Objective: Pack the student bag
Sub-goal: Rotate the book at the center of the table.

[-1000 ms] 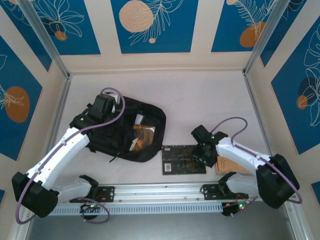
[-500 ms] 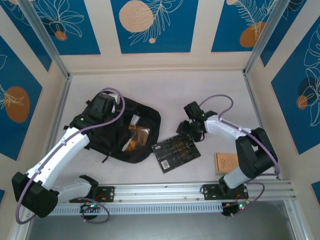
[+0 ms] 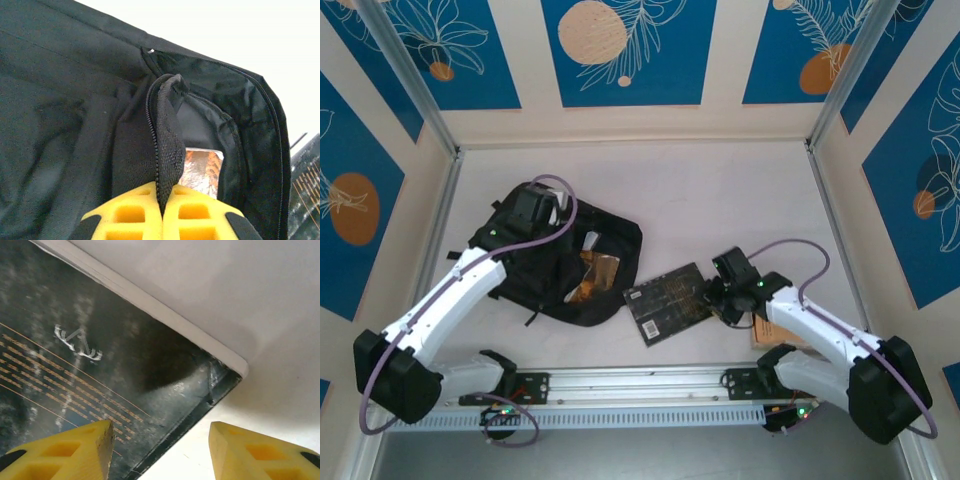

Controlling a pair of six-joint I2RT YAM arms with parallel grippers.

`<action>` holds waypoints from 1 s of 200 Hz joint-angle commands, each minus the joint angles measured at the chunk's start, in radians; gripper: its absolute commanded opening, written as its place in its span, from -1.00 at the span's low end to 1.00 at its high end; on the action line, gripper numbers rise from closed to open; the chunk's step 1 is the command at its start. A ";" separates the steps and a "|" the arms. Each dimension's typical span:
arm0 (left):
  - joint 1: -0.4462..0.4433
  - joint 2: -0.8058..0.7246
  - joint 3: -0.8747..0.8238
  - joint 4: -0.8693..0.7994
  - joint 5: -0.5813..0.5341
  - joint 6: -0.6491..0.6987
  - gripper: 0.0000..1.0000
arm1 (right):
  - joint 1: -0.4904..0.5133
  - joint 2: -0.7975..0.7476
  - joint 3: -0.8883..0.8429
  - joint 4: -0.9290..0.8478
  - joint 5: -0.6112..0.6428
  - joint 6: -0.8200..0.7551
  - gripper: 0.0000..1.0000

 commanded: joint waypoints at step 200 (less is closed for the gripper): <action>-0.026 0.115 0.014 -0.007 0.238 0.023 -0.80 | -0.227 0.214 0.110 0.170 -0.131 -0.288 0.41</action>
